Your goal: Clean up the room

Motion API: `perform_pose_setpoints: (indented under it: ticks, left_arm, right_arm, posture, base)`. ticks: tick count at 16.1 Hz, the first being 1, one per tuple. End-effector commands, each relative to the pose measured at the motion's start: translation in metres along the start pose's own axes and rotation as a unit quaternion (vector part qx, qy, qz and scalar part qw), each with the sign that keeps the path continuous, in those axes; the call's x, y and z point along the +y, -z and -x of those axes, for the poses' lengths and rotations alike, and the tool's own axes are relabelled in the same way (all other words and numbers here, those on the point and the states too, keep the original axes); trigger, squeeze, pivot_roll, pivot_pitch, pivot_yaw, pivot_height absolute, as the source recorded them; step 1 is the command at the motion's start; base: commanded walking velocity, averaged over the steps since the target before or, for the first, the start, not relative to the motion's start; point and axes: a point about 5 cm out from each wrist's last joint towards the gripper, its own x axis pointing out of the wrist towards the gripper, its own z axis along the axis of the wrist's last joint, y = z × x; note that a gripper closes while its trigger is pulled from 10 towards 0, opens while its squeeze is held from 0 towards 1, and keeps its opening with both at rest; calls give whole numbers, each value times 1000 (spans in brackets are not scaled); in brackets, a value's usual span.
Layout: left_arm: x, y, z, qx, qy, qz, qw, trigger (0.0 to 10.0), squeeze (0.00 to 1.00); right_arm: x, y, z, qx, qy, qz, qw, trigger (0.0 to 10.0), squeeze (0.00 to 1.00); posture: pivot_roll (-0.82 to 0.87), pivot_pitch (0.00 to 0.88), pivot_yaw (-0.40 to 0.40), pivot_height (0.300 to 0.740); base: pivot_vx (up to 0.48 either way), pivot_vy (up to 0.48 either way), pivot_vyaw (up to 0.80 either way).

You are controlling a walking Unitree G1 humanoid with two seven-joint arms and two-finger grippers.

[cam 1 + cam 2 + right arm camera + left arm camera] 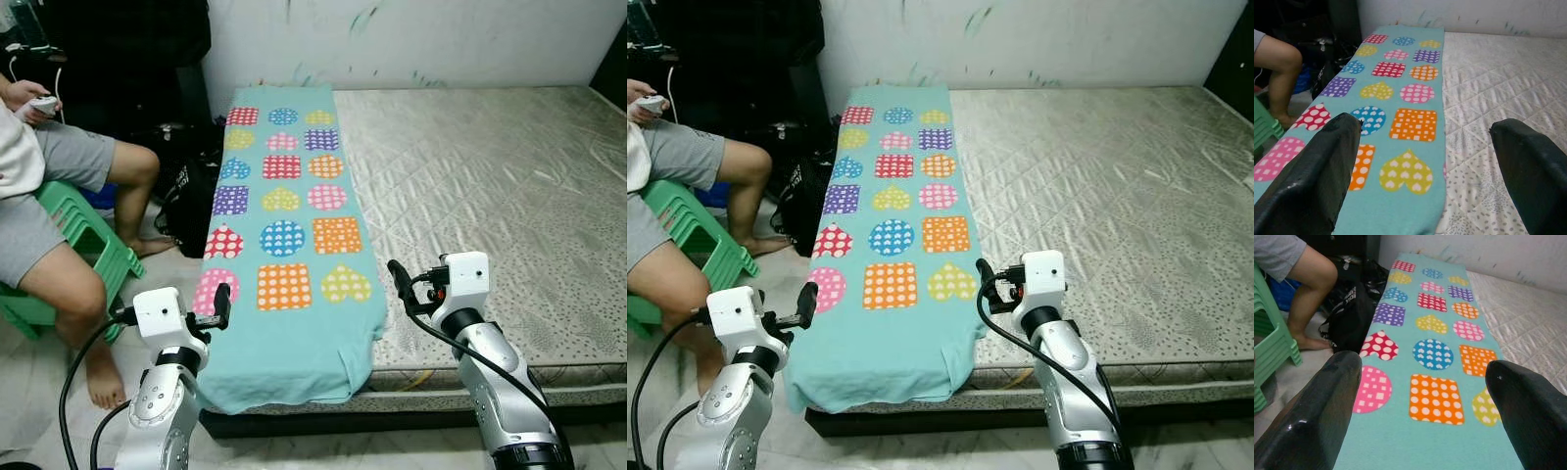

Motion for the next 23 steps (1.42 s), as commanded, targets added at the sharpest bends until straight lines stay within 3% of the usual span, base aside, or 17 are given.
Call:
perform_pose_setpoints:
  ticks: [1,6,23]
  left_arm:
    - [2,-3,0,-1,-1,0,1000,10000,0]
    - [1,-3,-1,0,-4,0,1000,10000,0]
    - [3,-6,-3,-6,-6,1,1000,10000,0]
  right_arm:
    - [0,-2,0,0,-2,-1,1000,10000,0]
    - [-1,-2,0,1,0,2,1000,10000,0]
    - [3,-5,-2,-8,-10,-4,1000,10000,0]
  posture:
    - [-70,76,18,740]
    - [-72,75,17,740]
    - [-72,82,16,740]
  base:
    - [0,480,0]
    - [0,459,0]
    - [0,0,0]
